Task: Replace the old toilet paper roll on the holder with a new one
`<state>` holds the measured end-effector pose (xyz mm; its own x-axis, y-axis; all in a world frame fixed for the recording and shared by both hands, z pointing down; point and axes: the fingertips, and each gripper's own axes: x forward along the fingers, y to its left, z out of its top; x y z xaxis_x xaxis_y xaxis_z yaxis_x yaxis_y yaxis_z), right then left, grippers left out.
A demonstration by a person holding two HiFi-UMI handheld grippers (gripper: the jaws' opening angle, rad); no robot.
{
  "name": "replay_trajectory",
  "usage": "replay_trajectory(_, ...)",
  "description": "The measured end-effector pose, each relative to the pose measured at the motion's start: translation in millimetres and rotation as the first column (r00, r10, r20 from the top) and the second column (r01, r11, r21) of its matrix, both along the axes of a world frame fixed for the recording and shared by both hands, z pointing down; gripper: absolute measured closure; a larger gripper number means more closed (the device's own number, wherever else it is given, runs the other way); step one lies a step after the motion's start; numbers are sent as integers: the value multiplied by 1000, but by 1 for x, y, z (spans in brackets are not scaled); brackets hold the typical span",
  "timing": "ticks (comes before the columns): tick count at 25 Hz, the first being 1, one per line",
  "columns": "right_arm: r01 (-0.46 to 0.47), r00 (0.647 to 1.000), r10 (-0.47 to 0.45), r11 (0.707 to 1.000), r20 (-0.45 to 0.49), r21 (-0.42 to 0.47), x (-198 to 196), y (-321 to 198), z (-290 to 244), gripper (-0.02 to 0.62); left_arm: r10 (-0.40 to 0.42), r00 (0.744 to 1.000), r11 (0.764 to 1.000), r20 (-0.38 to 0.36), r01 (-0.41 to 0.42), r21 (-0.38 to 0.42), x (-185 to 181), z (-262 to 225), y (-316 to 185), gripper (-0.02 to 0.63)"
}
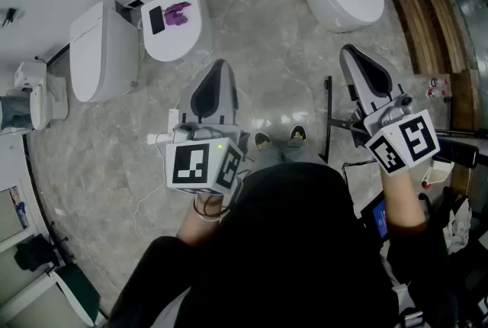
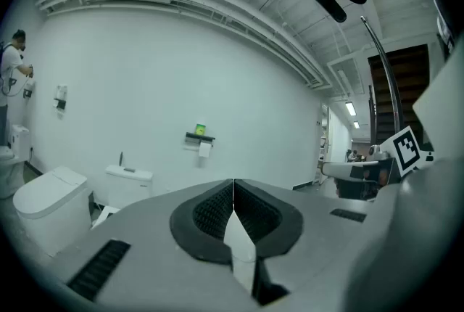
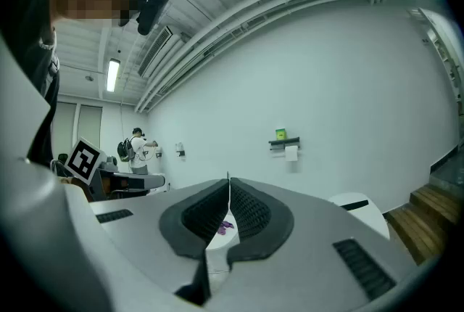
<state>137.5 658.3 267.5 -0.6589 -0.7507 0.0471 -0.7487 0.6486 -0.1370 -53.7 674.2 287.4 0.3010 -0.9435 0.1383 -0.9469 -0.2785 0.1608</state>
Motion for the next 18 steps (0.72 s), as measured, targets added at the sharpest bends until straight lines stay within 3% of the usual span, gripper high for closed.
replay_trajectory(9,-6,1000,6,1000,11,-28,-24,3,0,574,13,1000,1000,-19,-13,-11,-20,-3,4,583)
replay_trajectory(18,3,999,-1,998,-38,64,-54,9,-14,574,16,999,1000,-41,-17,-10,-49,4,6,583)
